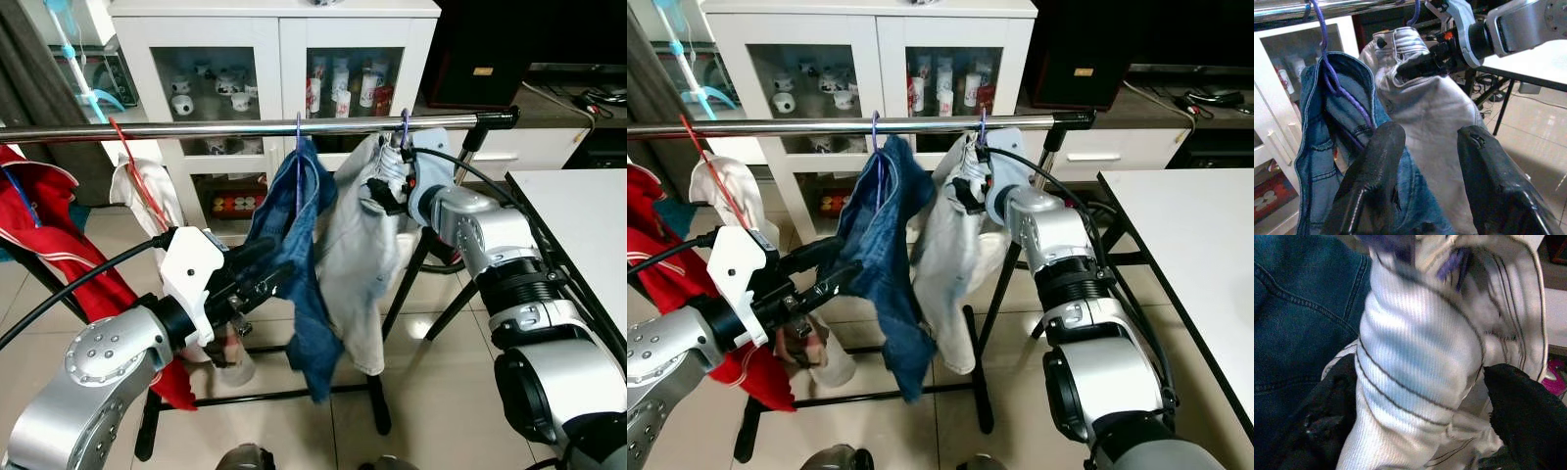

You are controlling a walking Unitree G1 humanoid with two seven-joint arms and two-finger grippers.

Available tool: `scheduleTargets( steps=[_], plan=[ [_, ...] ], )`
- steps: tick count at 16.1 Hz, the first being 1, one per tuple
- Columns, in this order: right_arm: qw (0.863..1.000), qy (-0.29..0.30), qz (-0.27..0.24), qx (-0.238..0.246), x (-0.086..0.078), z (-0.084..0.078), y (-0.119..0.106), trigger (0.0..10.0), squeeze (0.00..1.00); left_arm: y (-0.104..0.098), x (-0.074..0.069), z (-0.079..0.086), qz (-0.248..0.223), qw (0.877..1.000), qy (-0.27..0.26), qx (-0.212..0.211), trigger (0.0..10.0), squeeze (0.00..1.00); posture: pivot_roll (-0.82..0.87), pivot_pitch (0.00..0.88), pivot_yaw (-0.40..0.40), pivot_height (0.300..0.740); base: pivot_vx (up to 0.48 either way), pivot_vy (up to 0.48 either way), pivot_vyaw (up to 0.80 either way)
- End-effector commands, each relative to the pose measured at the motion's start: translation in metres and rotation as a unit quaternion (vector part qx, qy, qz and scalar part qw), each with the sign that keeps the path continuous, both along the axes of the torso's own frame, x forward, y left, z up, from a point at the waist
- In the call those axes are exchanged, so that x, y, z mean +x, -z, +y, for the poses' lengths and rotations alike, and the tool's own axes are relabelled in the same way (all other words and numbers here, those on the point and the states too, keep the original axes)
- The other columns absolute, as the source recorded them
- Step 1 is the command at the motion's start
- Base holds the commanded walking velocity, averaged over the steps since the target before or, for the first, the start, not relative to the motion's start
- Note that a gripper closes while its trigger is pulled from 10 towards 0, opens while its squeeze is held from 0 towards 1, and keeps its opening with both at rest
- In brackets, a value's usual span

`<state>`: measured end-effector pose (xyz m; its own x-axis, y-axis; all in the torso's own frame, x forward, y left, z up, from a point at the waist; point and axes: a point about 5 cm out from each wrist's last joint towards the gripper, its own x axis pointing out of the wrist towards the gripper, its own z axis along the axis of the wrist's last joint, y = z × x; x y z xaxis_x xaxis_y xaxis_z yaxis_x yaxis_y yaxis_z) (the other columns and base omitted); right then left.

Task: Hang hanger

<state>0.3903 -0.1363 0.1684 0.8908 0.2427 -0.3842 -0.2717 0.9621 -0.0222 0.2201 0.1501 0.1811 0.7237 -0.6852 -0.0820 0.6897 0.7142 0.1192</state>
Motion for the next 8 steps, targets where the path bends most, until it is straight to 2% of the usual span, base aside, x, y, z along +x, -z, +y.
scheduleTargets(
  steps=[1,6,7,8],
  plan=[
    [1.000,-0.001,0.005,-0.002,0.001,-0.001,0.002,0.0,0.00,0.001,0.001,0.000,0.002,1.000,0.001,0.008,10.0,0.00,-0.03,0.014,0.009,0.740,0.000,0.000,0.00],
    [1.000,-0.002,-0.003,-0.011,0.004,-0.007,0.007,0.0,0.00,-0.002,0.006,-0.001,-0.010,1.000,0.000,0.010,10.0,0.00,-0.02,0.000,0.002,0.740,0.000,0.000,0.00],
    [1.000,-0.010,-0.008,-0.012,0.004,-0.005,0.008,0.0,0.00,0.006,0.015,0.002,0.001,0.999,-0.046,0.019,10.0,0.00,-0.02,0.000,0.008,0.740,0.000,0.000,0.00],
    [1.000,-0.010,-0.008,-0.012,0.004,-0.005,0.009,0.0,0.00,0.007,0.017,0.001,0.001,0.998,-0.054,0.017,10.0,0.00,-0.03,0.000,0.010,0.740,0.000,0.000,0.00]
  ],
)
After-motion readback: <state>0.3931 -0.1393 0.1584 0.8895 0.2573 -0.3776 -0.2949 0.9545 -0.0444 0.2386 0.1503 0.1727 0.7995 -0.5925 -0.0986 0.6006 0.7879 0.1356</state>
